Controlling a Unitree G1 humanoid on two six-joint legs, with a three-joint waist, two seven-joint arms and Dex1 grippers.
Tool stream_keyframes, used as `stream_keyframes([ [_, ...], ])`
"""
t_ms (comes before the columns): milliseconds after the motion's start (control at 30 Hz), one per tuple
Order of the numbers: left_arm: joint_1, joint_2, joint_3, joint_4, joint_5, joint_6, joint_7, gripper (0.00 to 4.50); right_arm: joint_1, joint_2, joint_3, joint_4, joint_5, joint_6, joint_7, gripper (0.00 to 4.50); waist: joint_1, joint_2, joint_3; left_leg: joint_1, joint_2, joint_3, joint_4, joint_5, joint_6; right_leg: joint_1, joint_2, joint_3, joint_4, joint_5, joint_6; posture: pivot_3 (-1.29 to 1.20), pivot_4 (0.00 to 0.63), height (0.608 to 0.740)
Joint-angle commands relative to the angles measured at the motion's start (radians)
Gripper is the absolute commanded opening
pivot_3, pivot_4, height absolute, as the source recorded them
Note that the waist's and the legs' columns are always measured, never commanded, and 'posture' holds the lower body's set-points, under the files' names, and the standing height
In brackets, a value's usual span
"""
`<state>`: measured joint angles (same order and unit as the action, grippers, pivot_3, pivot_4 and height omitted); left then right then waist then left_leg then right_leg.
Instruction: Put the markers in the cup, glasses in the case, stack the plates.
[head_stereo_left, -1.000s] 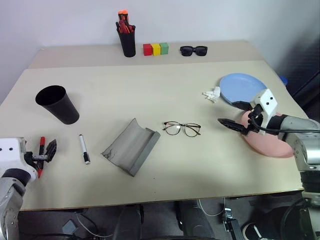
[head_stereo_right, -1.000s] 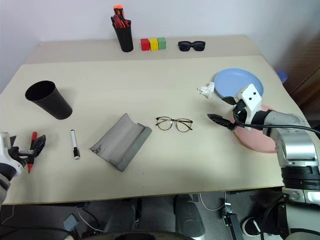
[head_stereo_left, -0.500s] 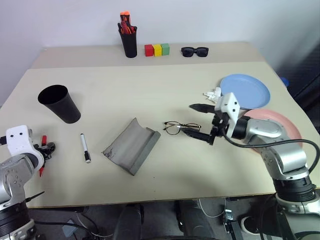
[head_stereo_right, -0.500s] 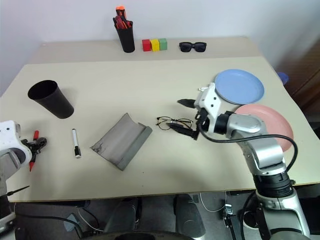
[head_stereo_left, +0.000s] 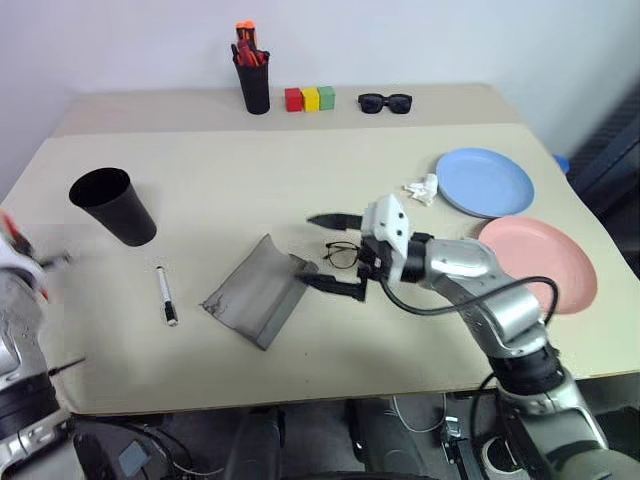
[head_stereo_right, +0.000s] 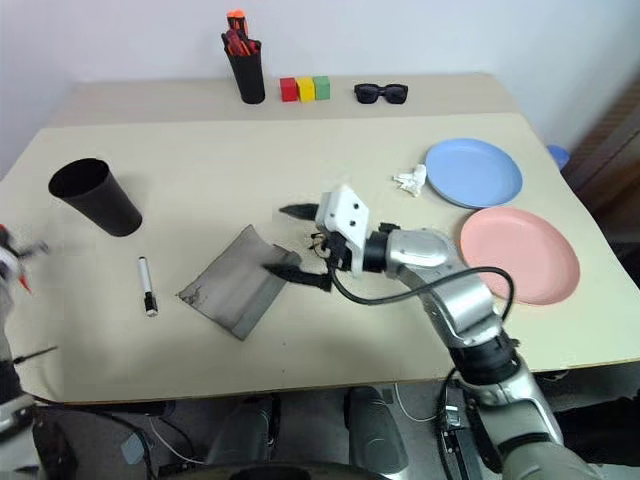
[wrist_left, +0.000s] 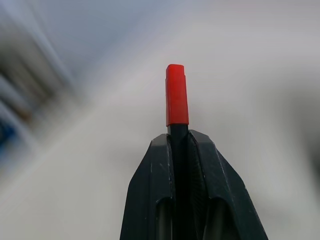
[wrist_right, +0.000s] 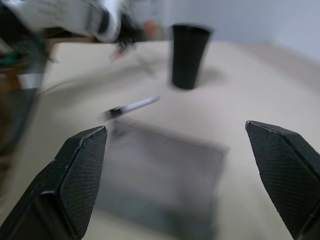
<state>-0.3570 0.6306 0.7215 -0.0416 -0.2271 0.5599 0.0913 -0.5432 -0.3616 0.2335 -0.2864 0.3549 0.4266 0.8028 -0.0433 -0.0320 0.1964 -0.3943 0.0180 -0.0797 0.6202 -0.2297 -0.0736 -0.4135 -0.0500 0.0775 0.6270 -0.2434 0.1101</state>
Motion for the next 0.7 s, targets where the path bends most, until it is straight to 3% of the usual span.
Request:
stream_keyframes([
  [33,-0.032,0.037,-0.006,-0.046,0.022,-0.175,-0.029,0.03,-0.032,0.056,0.026,0.024,-0.063,-0.069,-0.062,4.50,0.002,0.000,0.000,0.000,-0.001,0.001,-0.001,0.000,0.000,0.000,-0.001,0.000,0.000,0.000,0.001,0.00,0.150,0.740],
  [333,-0.239,-0.005,-0.328,0.126,0.123,-0.395,-0.117,0.03,-0.060,0.185,0.072,0.089,-0.117,-0.120,-0.110,4.50,0.021,0.000,0.000,0.001,-0.001,-0.001,-0.005,0.001,-0.002,0.000,-0.001,-0.002,0.000,0.002,0.004,0.00,0.150,0.740],
  [700,-0.280,-0.053,-0.371,0.297,0.147,-0.532,-0.099,0.03,-0.060,0.200,0.036,0.073,-0.101,-0.089,-0.143,4.50,-0.001,0.000,0.000,0.001,-0.001,-0.003,-0.007,0.001,-0.001,-0.002,0.001,-0.003,0.003,0.002,0.004,0.00,0.150,0.740],
])
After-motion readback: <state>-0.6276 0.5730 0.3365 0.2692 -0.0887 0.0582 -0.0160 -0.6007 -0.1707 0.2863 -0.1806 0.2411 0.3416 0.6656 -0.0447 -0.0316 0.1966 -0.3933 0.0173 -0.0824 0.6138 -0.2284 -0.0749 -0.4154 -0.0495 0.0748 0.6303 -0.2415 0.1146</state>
